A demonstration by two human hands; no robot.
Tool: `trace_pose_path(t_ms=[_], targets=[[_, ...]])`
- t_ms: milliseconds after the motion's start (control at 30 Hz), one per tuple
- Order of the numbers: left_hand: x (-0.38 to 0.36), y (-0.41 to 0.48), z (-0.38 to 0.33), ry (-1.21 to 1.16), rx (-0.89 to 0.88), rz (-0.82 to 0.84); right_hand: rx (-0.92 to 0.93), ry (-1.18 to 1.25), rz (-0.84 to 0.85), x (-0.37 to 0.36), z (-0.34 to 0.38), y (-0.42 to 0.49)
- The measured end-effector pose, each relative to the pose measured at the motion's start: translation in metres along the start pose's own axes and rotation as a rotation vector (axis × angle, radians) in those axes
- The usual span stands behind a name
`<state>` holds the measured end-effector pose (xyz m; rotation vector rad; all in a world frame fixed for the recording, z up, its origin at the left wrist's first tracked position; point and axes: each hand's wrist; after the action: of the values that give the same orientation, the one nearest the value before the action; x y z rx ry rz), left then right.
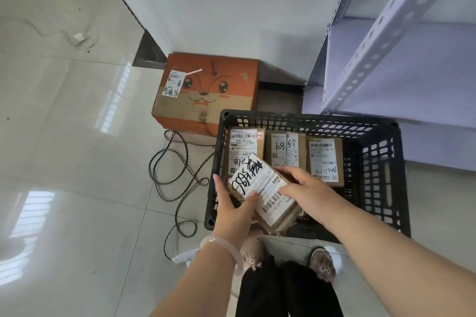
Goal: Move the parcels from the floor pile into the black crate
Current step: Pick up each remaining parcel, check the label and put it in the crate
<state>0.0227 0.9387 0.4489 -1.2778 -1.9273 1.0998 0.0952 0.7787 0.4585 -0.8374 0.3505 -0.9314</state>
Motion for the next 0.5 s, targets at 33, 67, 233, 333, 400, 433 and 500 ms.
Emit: trace_pose_path(t_ms=[33, 67, 233, 333, 400, 433, 500], targets=[[0.004, 0.007, 0.001, 0.037, -0.028, 0.001, 0.006, 0.0, 0.012, 0.0, 0.0, 0.008], [0.007, 0.013, 0.002, 0.083, -0.047, 0.003, 0.011, -0.006, 0.017, 0.001, -0.001, 0.015], [0.014, 0.035, 0.021, 0.204, -0.06, -0.073, 0.033, -0.049, -0.203, -0.014, -0.022, 0.037], [0.016, 0.037, 0.028, 0.239, -0.068, -0.1, 0.032, -0.007, -0.466, -0.026, -0.037, 0.035], [0.018, 0.035, 0.032, 0.323, -0.086, -0.124, -0.002, 0.076, -0.508, -0.032, -0.044, 0.03], [0.019, 0.033, 0.032, 0.38, -0.096, -0.139, -0.011, 0.105, -0.509, -0.034, -0.048, 0.028], [0.021, 0.029, 0.029, 0.512, -0.099, -0.156, 0.001, 0.112, -0.539, -0.036, -0.052, 0.025]])
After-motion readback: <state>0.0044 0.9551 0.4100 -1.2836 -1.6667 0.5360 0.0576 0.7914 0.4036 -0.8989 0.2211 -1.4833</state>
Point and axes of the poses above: each hand's wrist, its own y-axis towards the middle knuckle, its own x-axis out of the back of the hand, z = x × y, and after that the axes turned 1 degree about x, right-handed
